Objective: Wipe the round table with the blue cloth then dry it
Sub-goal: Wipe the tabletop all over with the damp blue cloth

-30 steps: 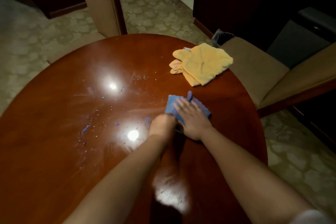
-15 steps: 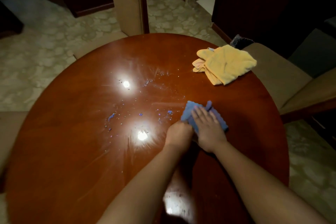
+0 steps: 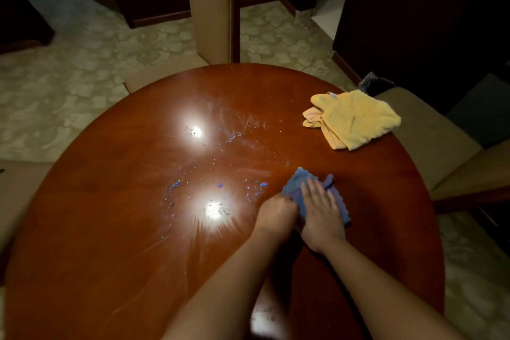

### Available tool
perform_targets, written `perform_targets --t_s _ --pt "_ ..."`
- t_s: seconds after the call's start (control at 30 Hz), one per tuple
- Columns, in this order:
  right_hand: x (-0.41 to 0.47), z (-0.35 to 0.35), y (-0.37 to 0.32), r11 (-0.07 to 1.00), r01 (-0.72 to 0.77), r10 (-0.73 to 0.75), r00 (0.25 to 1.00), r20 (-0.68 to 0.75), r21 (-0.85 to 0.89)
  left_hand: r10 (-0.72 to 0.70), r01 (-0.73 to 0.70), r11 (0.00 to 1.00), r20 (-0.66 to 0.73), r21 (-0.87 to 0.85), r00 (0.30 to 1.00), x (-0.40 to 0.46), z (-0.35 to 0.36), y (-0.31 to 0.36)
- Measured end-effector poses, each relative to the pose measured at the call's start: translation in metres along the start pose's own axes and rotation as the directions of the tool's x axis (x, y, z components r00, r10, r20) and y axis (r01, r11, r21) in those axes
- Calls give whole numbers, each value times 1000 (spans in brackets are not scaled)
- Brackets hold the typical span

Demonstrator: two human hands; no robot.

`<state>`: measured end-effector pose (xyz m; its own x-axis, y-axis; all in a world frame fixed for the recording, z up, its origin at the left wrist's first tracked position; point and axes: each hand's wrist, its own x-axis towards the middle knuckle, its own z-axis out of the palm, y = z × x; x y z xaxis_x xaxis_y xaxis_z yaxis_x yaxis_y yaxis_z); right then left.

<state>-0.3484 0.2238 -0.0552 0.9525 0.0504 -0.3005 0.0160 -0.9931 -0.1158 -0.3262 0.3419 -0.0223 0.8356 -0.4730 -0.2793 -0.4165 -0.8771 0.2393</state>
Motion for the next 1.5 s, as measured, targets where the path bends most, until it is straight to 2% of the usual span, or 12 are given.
perform_targets --t_s 0.07,0.2,0.3,0.53,0.73,0.87,0.97,1.03,1.13,1.3,1.4,1.5 --pt "25 -3 -4 997 78 -79 996 -33 -24 -50 50 999 -30 -1 998 5 -3 -12" --pt "81 -12 -25 950 307 -307 952 16 -58 -217 217 976 -65 -4 974 14 -8 -46" --pt "87 -14 -23 912 406 -404 914 39 -59 -236 236 972 -51 1 970 11 -8 -48" --pt "68 -19 -1 989 143 -142 989 27 -42 -129 130 991 -18 24 991 49 -28 -19" --pt "114 -30 -19 994 35 -36 999 -6 -106 -203 205 978 -70 31 977 80 -36 -45" --pt "140 -30 -37 994 -104 103 994 -36 -45 -231 230 973 -88 -25 969 106 -54 -65" --pt "155 -34 -39 994 -107 106 993 -54 -17 -221 218 975 -62 -51 973 119 -67 -78" --pt "170 -40 -34 999 -45 44 998 -39 -9 -228 225 972 -50 -66 972 125 -72 -84" --pt "203 -45 -22 988 152 -153 987 -49 -24 -257 253 965 -60 -70 965 130 -76 -92" --pt "249 -62 -12 860 506 -506 862 8 -69 -292 275 952 -125 -134 948 129 -73 -104" --pt "263 -68 -20 806 586 -587 810 22 -85 -322 297 941 -163 -160 933 128 -73 -110" --pt "271 -67 -36 834 552 -552 834 6 16 -379 355 921 -160 -157 912 127 -72 -123"
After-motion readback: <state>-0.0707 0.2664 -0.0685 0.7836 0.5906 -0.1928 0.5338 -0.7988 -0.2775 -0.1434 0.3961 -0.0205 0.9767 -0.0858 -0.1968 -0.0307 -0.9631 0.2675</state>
